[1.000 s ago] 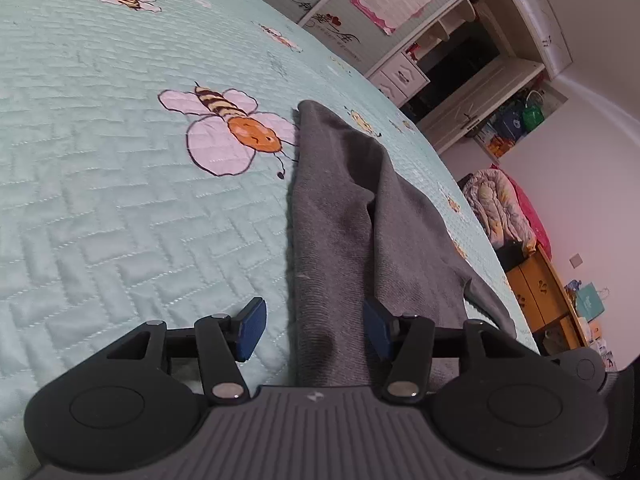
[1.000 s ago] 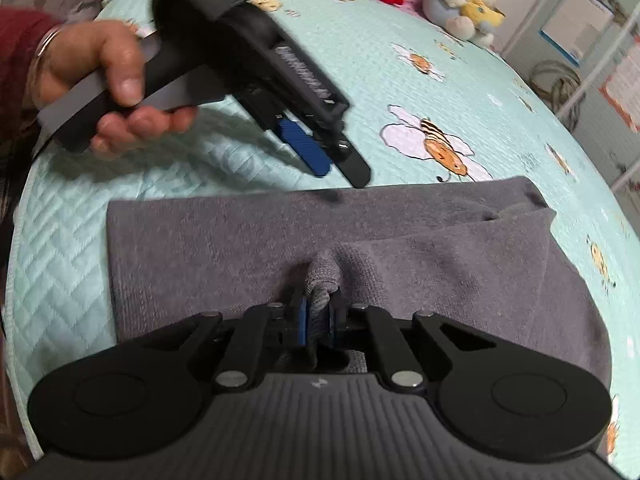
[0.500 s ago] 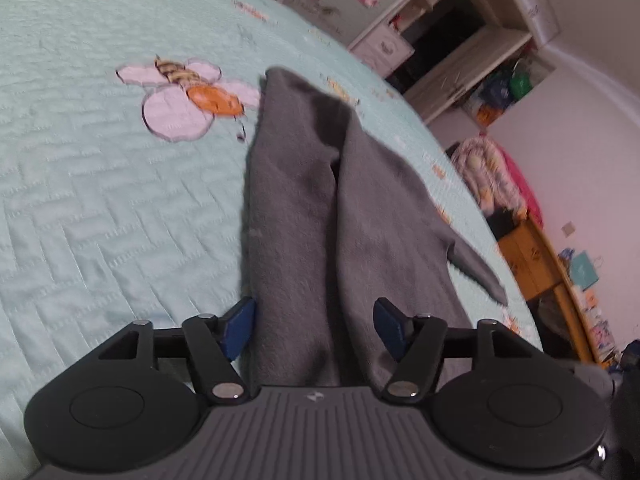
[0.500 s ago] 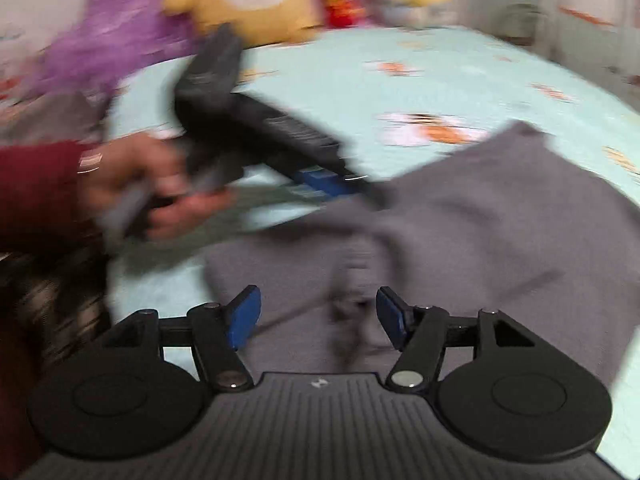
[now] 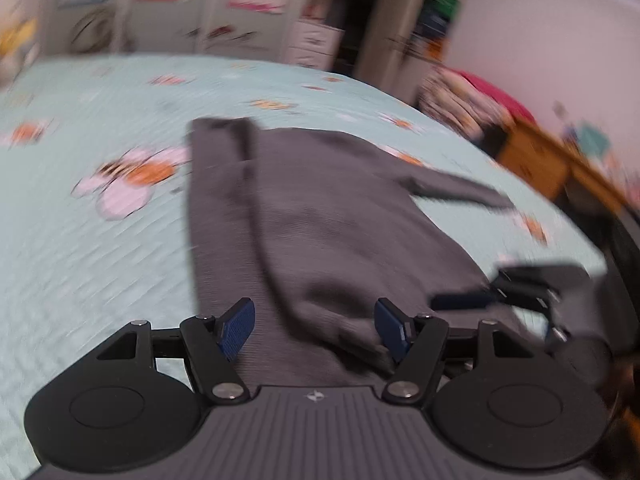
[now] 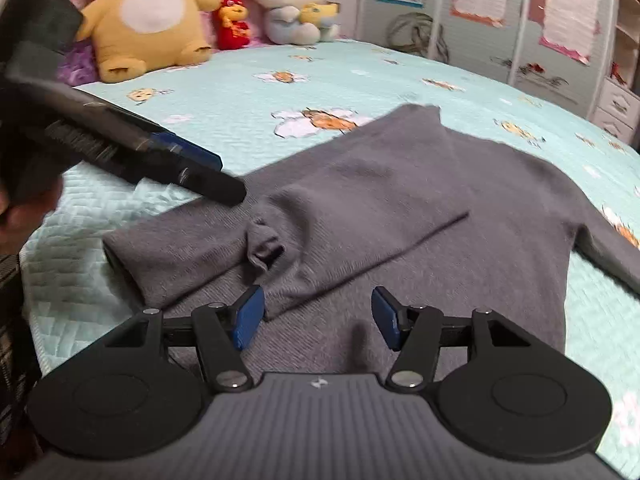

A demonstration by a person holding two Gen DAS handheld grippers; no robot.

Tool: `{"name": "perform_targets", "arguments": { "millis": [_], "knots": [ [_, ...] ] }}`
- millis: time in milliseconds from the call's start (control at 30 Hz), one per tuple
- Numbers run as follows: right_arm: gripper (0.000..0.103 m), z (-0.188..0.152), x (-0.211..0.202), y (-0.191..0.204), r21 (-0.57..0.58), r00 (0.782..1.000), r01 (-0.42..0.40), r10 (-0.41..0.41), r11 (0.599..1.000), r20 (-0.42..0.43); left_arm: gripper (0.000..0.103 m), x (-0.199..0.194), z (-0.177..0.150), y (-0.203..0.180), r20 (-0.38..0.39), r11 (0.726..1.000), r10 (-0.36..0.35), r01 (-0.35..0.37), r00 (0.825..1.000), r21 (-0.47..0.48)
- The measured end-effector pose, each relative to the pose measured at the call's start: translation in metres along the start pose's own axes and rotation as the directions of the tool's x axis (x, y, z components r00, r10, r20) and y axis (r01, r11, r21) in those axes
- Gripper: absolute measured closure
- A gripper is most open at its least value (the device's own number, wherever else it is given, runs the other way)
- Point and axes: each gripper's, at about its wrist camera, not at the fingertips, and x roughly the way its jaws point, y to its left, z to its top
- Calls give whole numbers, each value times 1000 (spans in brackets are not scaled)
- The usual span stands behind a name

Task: Fold clothes
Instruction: 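Open the right gripper to lay the sleeve across the body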

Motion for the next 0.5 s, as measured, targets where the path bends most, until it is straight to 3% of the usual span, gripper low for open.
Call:
{"name": "perform_targets", "arguments": {
  "millis": [233, 333, 500],
  "knots": [
    [42, -8, -2, 3, 12, 991, 118, -119, 993, 59, 33, 13, -12, -38, 5, 971, 97, -96, 995, 221],
    [42, -11, -3, 5, -15, 993, 104, -103, 994, 66, 33, 16, -17, -44, 4, 950, 169, -164, 986, 266],
    [39, -15, -3, 20, -72, 990, 114, -107, 991, 92, 33, 17, -17, -56, 17, 917, 229, -222, 973, 330]
  ]
}}
